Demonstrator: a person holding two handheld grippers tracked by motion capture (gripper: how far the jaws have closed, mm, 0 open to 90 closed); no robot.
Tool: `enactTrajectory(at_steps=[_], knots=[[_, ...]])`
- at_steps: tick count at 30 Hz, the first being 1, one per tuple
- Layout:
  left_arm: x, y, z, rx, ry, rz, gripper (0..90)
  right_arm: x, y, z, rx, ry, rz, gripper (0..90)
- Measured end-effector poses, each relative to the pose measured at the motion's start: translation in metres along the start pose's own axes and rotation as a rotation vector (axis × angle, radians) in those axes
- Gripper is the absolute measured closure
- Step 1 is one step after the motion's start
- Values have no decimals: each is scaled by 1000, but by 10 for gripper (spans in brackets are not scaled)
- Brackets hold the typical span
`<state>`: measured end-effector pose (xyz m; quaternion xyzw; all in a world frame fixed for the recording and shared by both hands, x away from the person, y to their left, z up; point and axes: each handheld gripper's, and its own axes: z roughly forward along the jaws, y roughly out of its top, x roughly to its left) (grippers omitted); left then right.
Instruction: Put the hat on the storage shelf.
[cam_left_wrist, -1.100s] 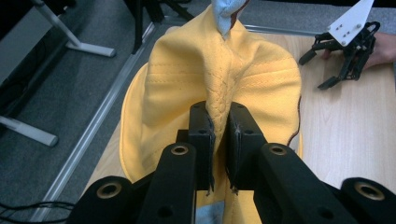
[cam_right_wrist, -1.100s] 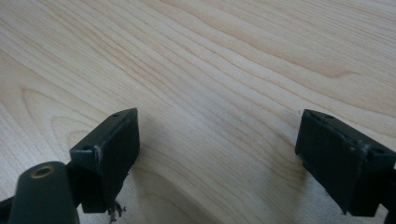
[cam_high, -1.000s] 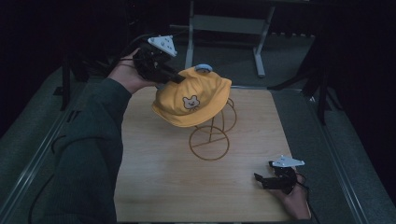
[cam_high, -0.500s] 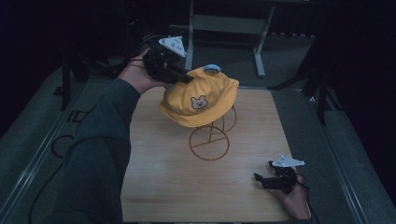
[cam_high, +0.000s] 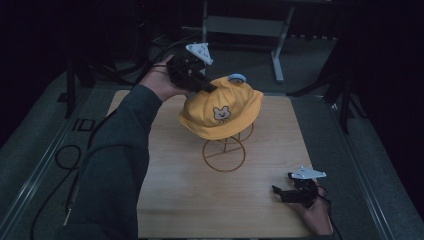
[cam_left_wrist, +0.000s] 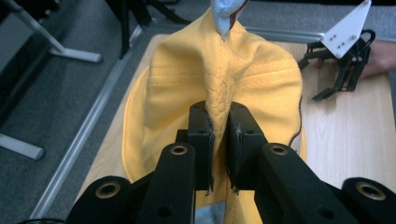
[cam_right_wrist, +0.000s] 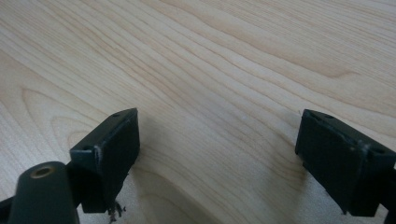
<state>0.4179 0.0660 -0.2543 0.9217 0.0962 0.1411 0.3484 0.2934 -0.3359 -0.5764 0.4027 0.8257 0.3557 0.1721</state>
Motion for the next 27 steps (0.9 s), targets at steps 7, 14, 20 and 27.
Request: enactTrajectory(at_steps=[7, 14, 20, 27], knots=[[0, 6, 12, 27, -6, 6, 805, 0, 0, 0, 0, 0, 0, 137], [-1, 12, 28, 25, -19, 0, 794, 0, 0, 0, 0, 0, -1, 137], [-2, 15, 40, 11, -22, -11, 778, 0, 0, 0, 0, 0, 0, 137], [-3, 17, 53, 2, -29, -23, 745, 0, 0, 0, -1, 0, 1, 137]])
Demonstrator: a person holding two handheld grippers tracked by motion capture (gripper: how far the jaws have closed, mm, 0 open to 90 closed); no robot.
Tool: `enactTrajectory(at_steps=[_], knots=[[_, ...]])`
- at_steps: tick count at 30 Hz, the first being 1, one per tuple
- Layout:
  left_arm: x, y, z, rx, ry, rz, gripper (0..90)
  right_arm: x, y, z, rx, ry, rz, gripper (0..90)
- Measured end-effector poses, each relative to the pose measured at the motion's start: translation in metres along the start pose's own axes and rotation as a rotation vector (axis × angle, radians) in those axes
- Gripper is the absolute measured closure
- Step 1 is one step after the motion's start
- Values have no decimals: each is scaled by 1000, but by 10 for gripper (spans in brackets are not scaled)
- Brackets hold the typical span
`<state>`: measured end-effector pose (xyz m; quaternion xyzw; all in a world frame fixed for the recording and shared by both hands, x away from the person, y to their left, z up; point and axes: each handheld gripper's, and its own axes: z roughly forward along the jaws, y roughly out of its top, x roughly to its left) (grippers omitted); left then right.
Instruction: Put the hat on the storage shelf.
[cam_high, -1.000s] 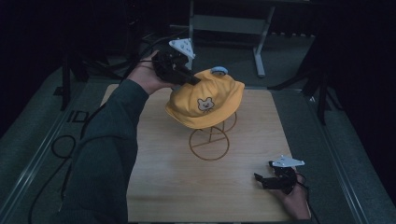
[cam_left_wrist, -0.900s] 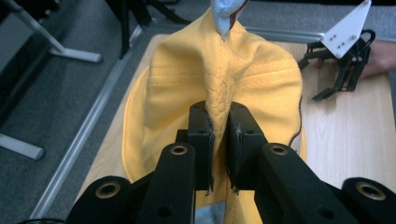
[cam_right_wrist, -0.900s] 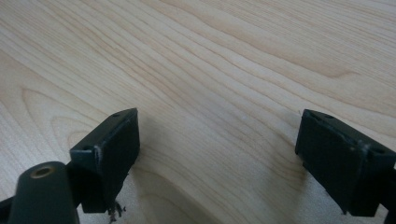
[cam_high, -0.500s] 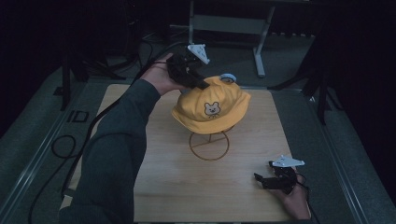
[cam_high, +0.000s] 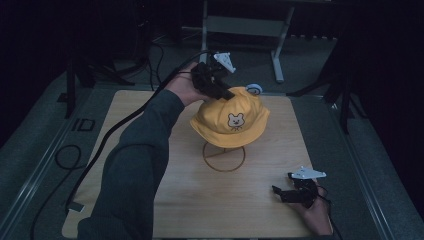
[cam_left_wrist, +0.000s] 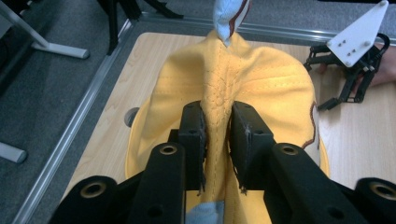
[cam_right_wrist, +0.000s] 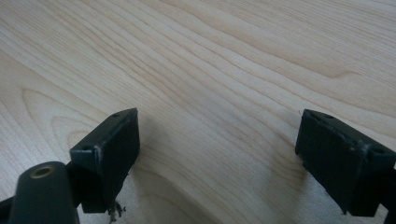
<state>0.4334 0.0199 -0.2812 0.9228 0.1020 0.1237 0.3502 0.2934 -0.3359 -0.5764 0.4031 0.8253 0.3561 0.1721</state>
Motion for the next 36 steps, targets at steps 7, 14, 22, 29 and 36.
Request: enactTrajectory(at_steps=[7, 14, 22, 29, 36], knots=[[-4, -1, 15, 28, -8, 5, 723, 0, 0, 0, -1, 0, -2, 137], [-6, -5, 24, 50, -13, 5, 715, 0, 0, 0, -1, 0, -2, 137], [-4, -11, 25, 53, -13, -8, 711, 0, 0, 0, -1, -1, -2, 137], [-4, -16, 22, 53, -20, -4, 750, 0, 0, 0, -1, -1, -2, 137], [-4, -22, 16, 45, -2, -21, 661, 0, 0, 0, -2, -1, -4, 137]])
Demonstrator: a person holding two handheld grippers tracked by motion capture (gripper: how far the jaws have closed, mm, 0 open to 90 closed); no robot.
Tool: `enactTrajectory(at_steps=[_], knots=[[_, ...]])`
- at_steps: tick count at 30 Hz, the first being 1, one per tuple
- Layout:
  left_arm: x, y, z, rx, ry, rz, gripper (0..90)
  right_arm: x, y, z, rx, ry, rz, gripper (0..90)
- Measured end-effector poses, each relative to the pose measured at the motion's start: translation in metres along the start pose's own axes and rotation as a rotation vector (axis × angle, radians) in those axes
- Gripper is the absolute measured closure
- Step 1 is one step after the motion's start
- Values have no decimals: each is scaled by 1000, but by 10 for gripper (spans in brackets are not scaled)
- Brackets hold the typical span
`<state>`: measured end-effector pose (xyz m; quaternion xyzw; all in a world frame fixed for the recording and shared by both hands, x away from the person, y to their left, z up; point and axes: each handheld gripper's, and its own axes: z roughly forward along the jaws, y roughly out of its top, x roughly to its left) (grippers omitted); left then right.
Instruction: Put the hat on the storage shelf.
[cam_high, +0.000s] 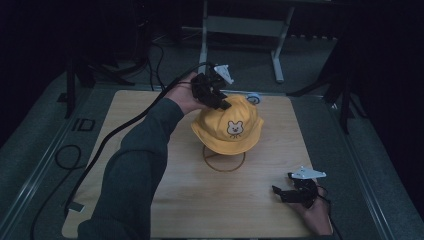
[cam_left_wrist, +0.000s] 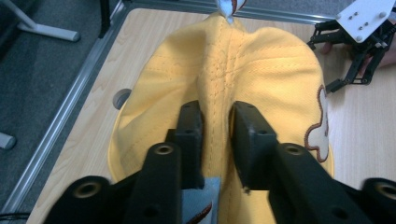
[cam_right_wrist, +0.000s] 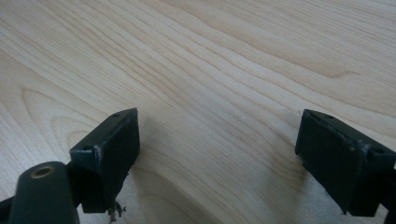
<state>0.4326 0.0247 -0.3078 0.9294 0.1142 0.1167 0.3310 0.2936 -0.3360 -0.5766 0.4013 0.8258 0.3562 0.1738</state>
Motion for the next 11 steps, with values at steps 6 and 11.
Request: enactTrajectory(at_steps=[6, 11], knots=[[-2, -6, -16, -70, 6, -19, 515, 0, 0, 0, 0, 0, 1, 137], [-4, -15, -36, -121, 66, -27, 459, 0, 0, 0, 0, 0, 0, 137]])
